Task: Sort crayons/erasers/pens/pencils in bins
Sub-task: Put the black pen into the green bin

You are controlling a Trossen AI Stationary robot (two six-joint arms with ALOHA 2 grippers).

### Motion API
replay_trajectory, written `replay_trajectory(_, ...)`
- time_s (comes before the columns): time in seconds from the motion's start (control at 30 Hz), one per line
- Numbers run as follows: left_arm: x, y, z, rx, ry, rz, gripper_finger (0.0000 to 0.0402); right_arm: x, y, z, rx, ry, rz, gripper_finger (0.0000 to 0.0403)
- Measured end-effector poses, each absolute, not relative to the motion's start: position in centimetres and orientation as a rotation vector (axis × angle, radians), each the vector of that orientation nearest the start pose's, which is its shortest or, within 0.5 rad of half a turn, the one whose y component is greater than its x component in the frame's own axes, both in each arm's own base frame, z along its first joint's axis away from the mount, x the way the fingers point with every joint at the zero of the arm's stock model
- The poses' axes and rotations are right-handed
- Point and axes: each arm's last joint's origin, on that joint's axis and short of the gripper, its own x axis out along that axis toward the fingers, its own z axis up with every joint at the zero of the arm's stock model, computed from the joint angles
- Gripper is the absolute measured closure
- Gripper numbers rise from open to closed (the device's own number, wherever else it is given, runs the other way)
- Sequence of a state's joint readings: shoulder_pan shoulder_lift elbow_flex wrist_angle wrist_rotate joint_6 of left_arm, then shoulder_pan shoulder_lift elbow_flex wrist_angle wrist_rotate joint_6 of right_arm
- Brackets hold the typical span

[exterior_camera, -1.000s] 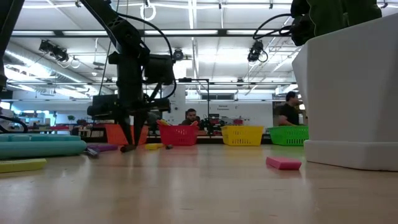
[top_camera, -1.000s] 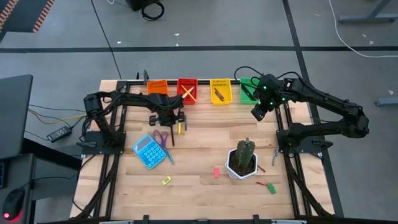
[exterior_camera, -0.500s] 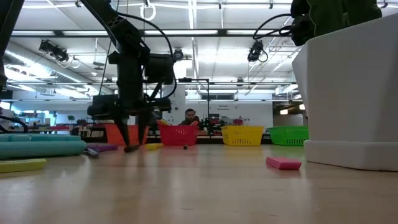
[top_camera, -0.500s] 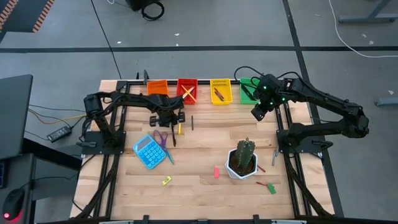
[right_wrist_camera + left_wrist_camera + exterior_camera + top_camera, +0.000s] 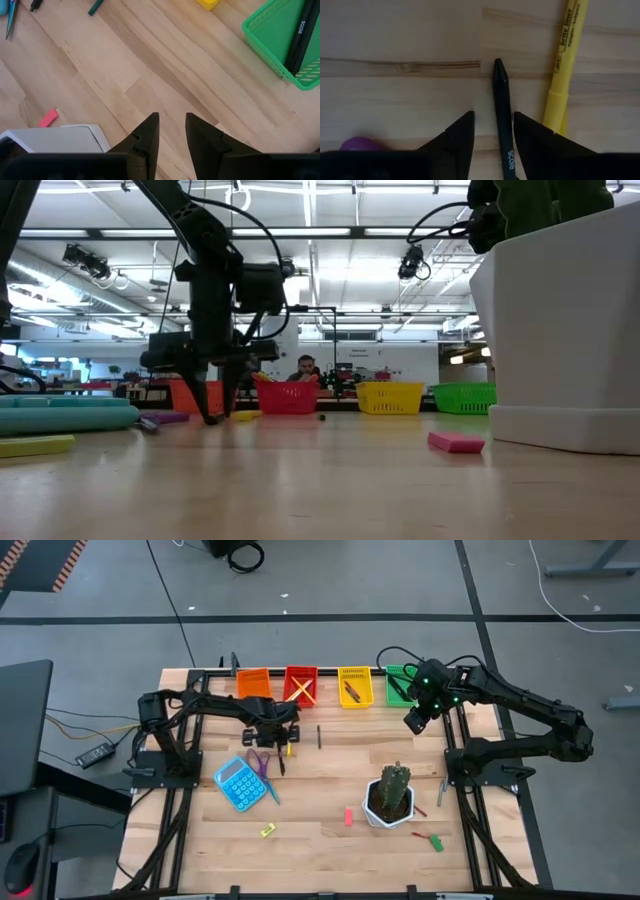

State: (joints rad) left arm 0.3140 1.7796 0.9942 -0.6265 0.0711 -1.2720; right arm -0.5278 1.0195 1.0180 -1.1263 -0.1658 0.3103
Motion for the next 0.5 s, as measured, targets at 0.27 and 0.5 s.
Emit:
replay_trajectory(0.27,29.0,9.23,13.46,-1.301,1.099,1.09,0.0336,14.76,-8.05,30.11,0.664,1.017,-0.491,0.0301)
replay_trajectory(0.5,29.16,9.27,13.46,-1.304,1.086,1.079,0.0373,14.76,-8.05,30.11,0.665,1.017,-0.492,0.0301)
